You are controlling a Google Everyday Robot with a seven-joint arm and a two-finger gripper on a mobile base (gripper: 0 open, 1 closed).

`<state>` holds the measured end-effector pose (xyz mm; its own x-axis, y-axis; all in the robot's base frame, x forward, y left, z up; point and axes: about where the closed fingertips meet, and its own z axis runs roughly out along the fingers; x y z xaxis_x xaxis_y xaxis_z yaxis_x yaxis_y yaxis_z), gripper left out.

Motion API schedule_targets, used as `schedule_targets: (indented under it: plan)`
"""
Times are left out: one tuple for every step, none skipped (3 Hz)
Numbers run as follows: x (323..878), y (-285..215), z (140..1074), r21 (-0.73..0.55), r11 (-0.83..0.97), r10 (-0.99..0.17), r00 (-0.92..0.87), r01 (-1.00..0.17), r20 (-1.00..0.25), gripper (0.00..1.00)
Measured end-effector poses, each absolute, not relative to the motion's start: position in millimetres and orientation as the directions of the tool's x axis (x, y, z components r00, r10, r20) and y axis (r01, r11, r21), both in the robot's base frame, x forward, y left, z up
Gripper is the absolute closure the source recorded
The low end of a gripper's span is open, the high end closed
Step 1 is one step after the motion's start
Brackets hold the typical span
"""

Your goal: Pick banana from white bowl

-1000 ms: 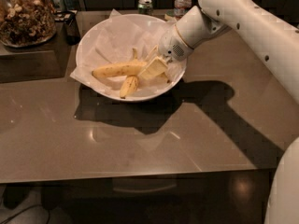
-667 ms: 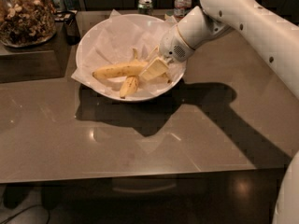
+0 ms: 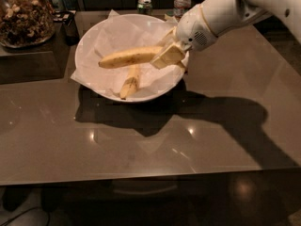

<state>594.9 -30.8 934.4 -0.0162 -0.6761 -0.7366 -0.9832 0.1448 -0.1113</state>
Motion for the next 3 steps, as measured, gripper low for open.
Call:
schedule_targets:
  plan:
    - [568.6, -47.8, 967.1, -0.144, 0.125, -0.642, 0.031, -0.982, -0.766, 1.0]
    - [535.0, -67.8, 987.9, -0.146, 0.131, -0.613, 0.035, -0.981, -0.789, 1.0]
    - [504.4, -83.4, 994.2, -0.132, 0.126, -0.591, 0.032, -0.983, -0.806, 1.0]
